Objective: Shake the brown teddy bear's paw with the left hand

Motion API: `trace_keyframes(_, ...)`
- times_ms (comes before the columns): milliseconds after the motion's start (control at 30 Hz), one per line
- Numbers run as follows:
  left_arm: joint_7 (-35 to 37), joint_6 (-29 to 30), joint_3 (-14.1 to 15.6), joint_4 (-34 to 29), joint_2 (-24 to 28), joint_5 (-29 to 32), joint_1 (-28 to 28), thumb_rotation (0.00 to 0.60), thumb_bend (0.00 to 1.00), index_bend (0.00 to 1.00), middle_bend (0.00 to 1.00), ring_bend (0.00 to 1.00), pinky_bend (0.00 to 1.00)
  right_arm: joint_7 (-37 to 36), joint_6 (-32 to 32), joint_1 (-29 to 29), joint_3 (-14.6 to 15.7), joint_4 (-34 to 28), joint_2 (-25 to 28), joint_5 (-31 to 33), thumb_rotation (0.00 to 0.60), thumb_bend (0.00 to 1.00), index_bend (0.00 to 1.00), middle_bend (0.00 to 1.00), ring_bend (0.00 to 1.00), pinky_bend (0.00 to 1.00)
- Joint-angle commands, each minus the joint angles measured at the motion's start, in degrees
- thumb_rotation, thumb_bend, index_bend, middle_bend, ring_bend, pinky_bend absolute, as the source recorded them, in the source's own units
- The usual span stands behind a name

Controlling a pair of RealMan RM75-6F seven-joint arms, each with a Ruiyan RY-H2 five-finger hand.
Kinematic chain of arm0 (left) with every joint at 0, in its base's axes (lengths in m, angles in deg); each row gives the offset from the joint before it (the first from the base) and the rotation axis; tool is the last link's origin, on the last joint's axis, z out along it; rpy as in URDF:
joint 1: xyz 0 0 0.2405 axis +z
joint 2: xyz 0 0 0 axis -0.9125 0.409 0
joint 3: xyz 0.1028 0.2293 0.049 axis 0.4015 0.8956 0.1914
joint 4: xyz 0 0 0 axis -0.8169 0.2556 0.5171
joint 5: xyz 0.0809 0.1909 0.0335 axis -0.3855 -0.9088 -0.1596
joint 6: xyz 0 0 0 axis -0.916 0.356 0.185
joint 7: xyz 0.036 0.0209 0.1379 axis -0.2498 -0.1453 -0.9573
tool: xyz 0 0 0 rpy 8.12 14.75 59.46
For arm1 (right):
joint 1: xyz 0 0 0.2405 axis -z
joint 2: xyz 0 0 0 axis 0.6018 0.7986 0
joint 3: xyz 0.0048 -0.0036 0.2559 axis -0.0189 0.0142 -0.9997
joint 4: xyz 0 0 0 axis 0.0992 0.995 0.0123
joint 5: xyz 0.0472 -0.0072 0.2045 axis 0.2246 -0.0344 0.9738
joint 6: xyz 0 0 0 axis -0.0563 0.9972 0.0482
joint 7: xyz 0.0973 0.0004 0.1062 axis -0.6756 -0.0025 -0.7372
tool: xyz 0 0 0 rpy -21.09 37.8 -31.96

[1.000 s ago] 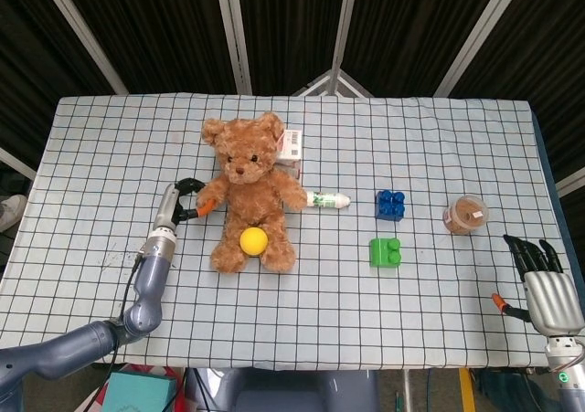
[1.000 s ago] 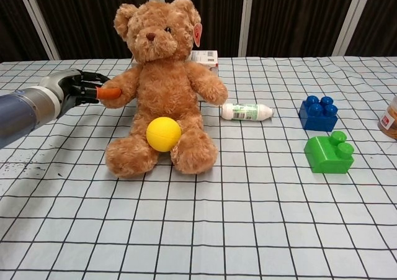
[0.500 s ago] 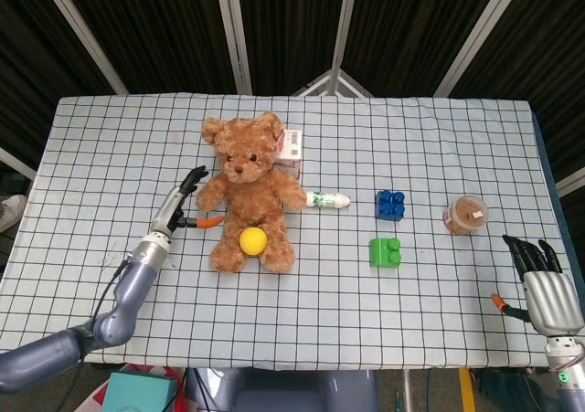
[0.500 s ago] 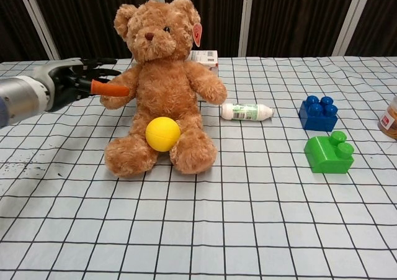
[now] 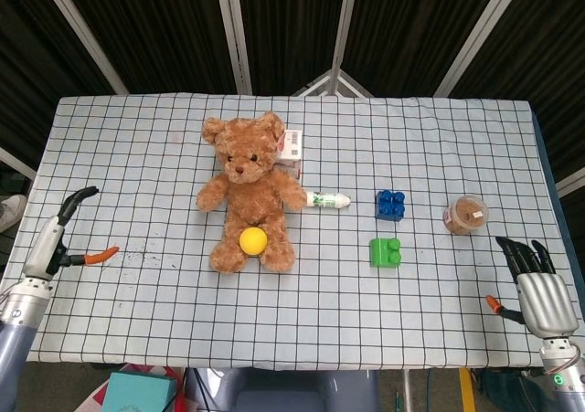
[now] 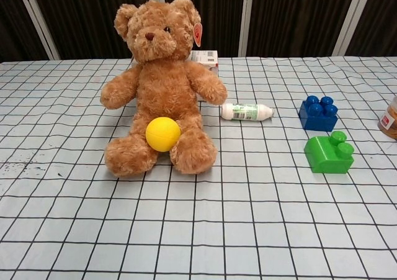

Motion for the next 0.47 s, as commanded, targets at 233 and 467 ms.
trace_keyframes(233, -21.9, 10.1, 4.4, 9.9, -3.8, 0.8, 3.2, 0.6, 0.22, 0.12, 0.11, 0.0, 0.04, 0.8, 0.0, -0.2, 0.1, -0.3, -0.1, -0.4, 0.6, 0.21, 0.01, 0.14, 0.13, 0.05)
trace_keyframes(467, -21.3, 15.7, 5.2, 9.6, -3.7, -2.2, 4.2, 0.6, 0.22, 0.13, 0.11, 0.0, 0.04, 1.0, 0.4, -0.3, -0.2, 0.1, -0.4, -0.4, 0.6, 0.21, 0.01, 0.14, 0.13, 0.05)
